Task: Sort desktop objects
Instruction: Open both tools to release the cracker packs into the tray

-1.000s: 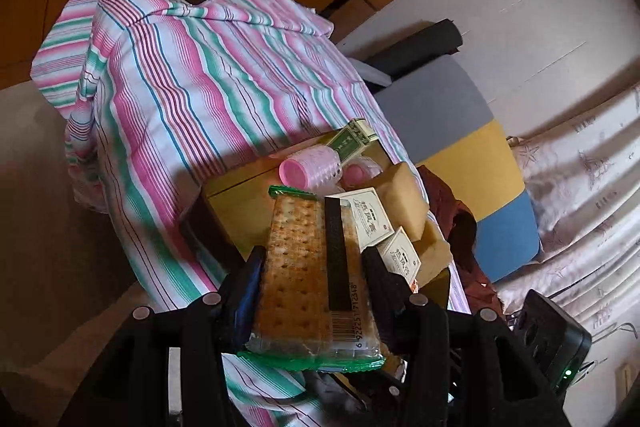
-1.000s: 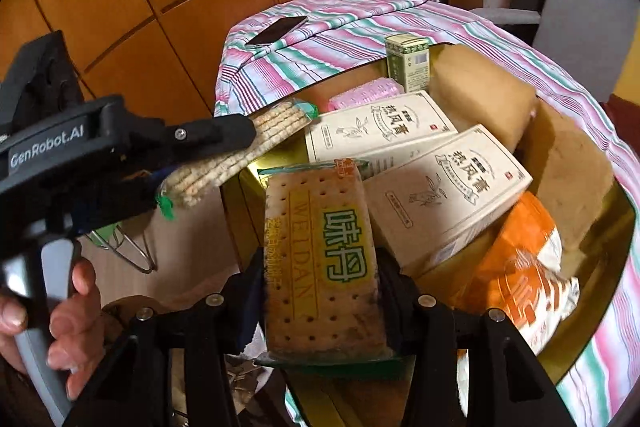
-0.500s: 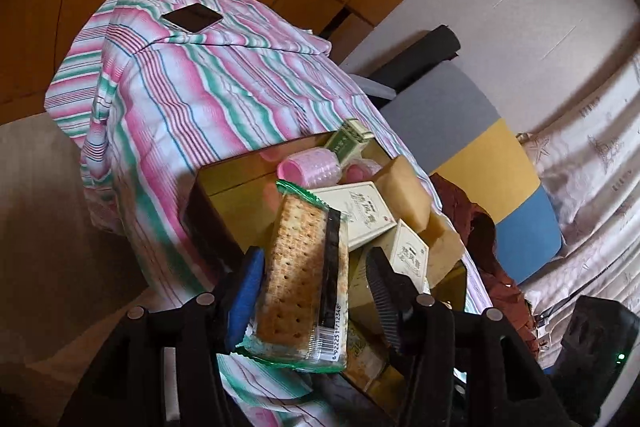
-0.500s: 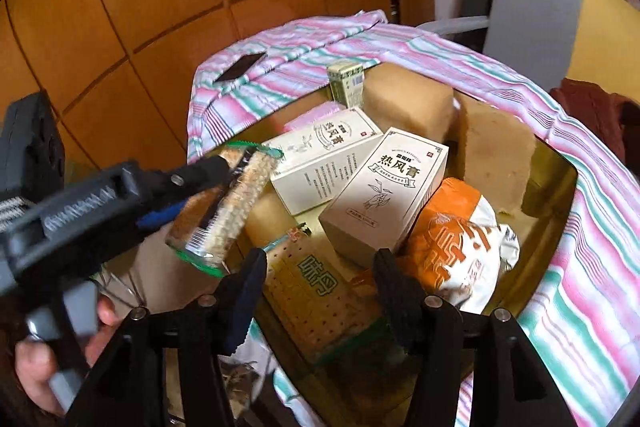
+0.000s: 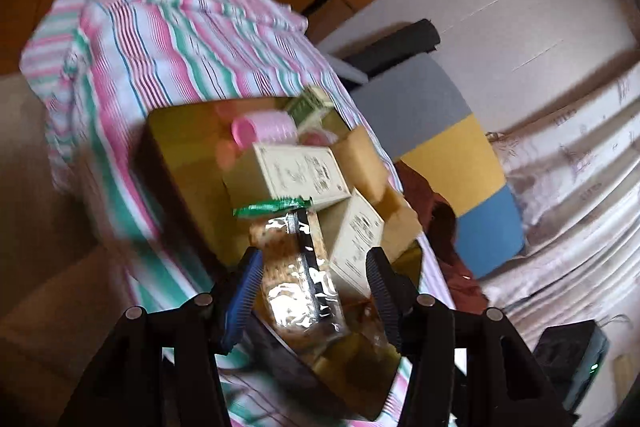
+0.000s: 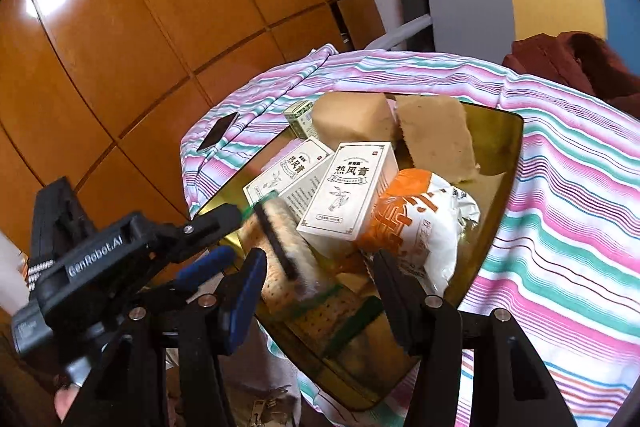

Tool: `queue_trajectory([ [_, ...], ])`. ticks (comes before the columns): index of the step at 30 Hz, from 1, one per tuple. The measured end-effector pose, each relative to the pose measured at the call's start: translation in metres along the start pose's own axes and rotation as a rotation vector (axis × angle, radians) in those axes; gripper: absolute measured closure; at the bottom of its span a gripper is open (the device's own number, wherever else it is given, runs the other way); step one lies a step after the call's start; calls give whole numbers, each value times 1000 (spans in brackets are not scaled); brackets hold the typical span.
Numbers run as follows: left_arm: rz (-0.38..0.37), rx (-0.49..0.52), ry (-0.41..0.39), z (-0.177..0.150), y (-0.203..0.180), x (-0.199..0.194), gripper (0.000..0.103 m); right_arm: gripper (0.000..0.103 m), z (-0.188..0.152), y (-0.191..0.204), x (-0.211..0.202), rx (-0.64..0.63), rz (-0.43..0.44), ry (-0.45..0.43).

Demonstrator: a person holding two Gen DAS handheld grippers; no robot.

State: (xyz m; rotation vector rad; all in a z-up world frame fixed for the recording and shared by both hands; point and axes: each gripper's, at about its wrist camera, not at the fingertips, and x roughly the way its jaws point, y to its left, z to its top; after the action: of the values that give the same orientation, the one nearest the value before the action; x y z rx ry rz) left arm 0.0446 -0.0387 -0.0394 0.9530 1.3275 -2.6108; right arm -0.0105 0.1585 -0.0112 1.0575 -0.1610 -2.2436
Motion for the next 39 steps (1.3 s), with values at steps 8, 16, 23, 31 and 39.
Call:
queue_trajectory([
  [8, 98, 153, -95, 3, -7, -11, 49, 50, -9, 8, -1, -2, 9, -9],
  [16, 174, 213, -148, 12, -2, -10, 49, 70, -5, 35, 12, -102, 4, 26],
  [23, 214, 357, -175, 27, -8, -9, 49, 81, 11, 48, 55, -156, -17, 122],
  [31, 198, 448, -124, 31, -7, 3, 49, 85, 14, 37, 89, -97, -19, 151],
  [39, 121, 497, -90, 17, -22, 8, 49, 82, -7, -1, -1, 68, -7, -104],
])
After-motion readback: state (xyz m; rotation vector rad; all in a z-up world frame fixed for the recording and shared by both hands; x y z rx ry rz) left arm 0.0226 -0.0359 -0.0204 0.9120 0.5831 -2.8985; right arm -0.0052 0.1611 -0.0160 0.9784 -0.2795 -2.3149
